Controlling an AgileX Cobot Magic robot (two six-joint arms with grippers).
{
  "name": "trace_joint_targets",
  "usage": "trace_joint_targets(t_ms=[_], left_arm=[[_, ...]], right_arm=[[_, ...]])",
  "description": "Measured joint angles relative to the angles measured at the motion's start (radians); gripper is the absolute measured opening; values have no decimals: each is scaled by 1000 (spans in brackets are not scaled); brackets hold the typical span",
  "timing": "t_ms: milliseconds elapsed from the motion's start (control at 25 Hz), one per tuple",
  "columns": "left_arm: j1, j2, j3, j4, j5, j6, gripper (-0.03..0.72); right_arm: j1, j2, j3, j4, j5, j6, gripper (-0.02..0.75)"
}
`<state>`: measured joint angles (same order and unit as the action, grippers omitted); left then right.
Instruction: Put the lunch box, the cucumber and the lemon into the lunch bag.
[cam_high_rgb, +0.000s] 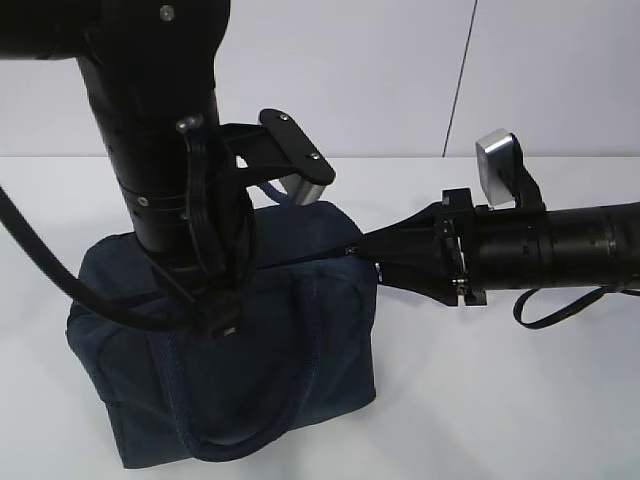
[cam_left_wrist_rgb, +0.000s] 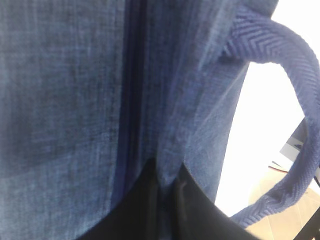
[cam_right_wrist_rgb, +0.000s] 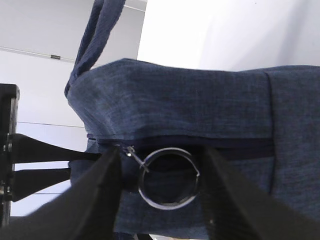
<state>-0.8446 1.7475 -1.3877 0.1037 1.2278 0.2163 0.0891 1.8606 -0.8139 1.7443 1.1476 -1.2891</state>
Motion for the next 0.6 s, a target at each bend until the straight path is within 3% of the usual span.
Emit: trace_joint_targets(t_ms=[160,600], left_arm=[[0,0,0,0,0,0,7],[0,0,0,0,0,0,7]], right_arm=[[0,0,0,0,0,0,269],[0,0,0,-15,0,0,258]])
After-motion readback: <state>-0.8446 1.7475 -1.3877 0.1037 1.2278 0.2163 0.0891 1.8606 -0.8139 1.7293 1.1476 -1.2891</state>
